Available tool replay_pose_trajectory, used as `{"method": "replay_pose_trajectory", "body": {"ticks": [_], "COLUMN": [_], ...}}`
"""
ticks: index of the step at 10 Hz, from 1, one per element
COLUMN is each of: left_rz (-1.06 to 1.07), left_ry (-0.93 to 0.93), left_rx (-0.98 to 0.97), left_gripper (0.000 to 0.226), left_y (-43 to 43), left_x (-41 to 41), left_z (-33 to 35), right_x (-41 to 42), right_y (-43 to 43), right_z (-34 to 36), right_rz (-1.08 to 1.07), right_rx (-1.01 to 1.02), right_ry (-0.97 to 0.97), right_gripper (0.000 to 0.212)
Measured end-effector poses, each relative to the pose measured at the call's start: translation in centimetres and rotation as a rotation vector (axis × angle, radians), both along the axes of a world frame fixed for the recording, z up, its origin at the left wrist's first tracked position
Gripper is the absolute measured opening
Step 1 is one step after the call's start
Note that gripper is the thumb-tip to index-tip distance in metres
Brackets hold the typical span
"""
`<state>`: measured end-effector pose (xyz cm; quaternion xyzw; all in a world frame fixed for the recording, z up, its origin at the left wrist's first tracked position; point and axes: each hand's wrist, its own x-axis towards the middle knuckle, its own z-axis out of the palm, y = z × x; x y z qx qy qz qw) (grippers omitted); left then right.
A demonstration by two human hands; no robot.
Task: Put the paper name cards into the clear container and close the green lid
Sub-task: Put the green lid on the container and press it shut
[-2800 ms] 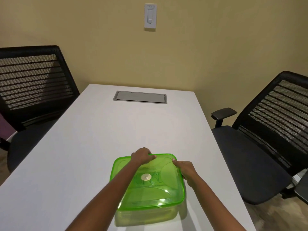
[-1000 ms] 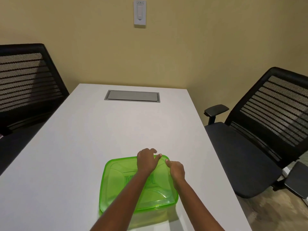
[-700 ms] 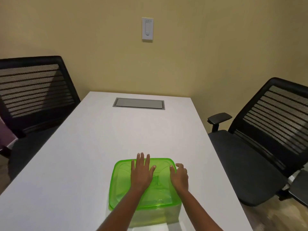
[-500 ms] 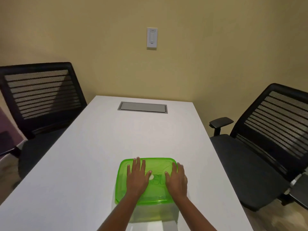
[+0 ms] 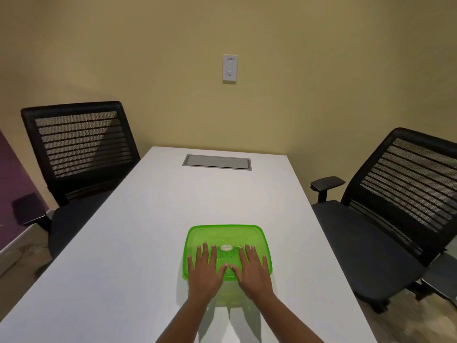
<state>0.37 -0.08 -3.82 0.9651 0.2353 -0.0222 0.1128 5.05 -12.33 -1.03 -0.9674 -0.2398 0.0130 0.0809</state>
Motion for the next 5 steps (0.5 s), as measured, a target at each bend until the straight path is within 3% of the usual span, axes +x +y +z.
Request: {"method": "replay_pose_trajectory", "body": {"ticks": [1, 2, 4, 5], "left_rz": [0.017, 0.032, -0.023, -0.097], "left_ry": [-0.024, -0.106, -0.151, -0.311], "left_rx": [0.007, 0.061, 0.021, 0.217], "left_gripper": [0.126, 0.111, 0.123, 0.08], "left_y": [-0.6, -0.9, -0.8, 0.0], "left_x": [-0.7, -1.3, -1.8, -2.4], "left_z": [1.0, 1.8, 1.5, 1.9], "right_x": [0.0, 0.2, 0.4, 0.6], "right_y": [-0.4, -0.5, -0.7, -0.7], "right_z": [-1.1, -2.1, -2.4, -0.8], "right_rz": [0.02, 0.03, 0.029, 0.026], "right_rx": [-0.004, 0.0, -0.011, -0.009], "right_ry": [0.086, 0.215, 0.199, 0.244], "right_gripper": [0.082, 0.072, 0.067, 0.073]}}
